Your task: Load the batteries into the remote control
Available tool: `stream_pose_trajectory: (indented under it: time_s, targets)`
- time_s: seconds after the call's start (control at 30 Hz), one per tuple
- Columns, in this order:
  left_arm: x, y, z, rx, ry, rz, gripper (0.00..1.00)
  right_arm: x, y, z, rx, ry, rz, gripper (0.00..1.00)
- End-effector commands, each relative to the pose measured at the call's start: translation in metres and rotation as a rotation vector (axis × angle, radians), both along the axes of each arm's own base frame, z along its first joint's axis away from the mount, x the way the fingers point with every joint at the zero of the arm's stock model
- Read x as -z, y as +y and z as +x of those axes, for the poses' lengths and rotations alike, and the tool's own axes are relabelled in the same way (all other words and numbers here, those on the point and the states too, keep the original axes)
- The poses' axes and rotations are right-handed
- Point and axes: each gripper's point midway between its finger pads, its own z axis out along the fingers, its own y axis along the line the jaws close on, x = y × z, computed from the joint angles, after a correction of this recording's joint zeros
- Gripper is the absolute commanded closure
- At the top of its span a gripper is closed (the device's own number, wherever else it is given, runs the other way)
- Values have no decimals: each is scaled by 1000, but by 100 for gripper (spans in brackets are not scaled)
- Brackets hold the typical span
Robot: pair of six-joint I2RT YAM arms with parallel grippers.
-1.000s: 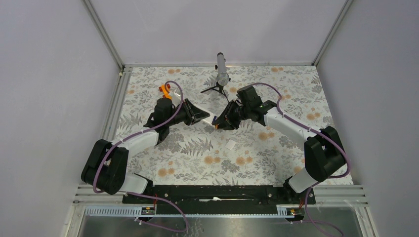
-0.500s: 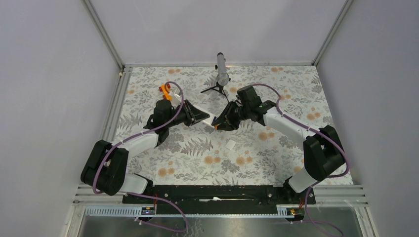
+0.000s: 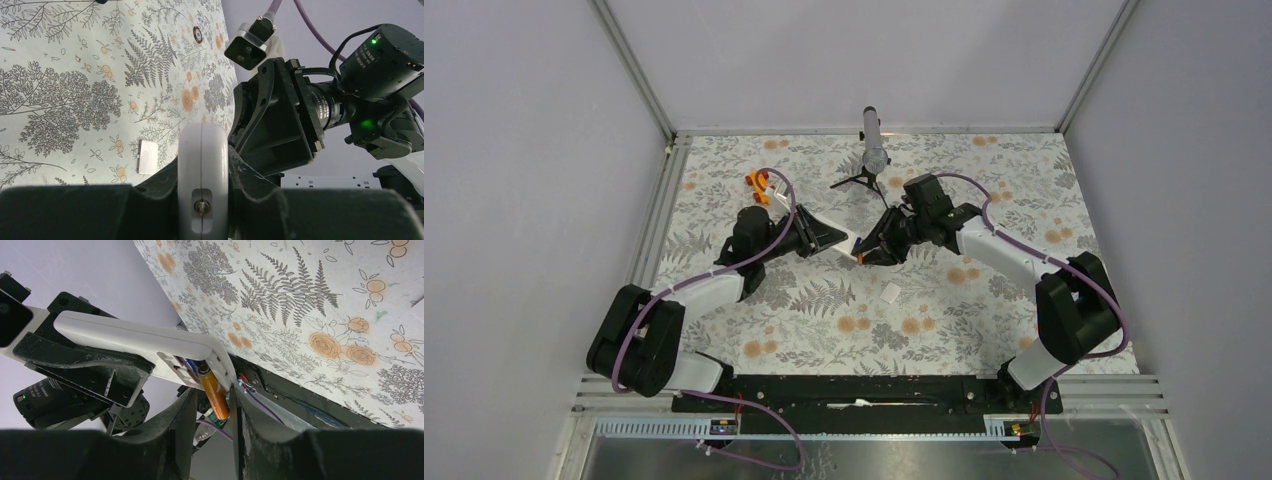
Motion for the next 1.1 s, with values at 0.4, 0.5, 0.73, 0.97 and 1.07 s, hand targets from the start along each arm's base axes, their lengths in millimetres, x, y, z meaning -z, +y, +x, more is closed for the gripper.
stream_pose_trajectory:
  time_s: [0.4, 0.5, 0.73, 0.97, 1.07]
  targets:
    - [-20, -10, 2, 17, 157, -41, 100, -27, 8, 9, 21, -30, 124, 53]
    - [-21, -10, 2, 10, 172, -35, 100, -28, 8, 11, 33, -30, 125, 52]
    - [-14, -9, 4, 1, 183, -22, 100, -37, 13, 15, 30, -44, 168, 56]
    - [-12, -10, 5, 6, 184, -16, 100, -41, 16, 12, 8, -40, 200, 59]
    - [-12, -11, 6, 11, 187, -18, 100, -40, 16, 10, 0, -33, 205, 59]
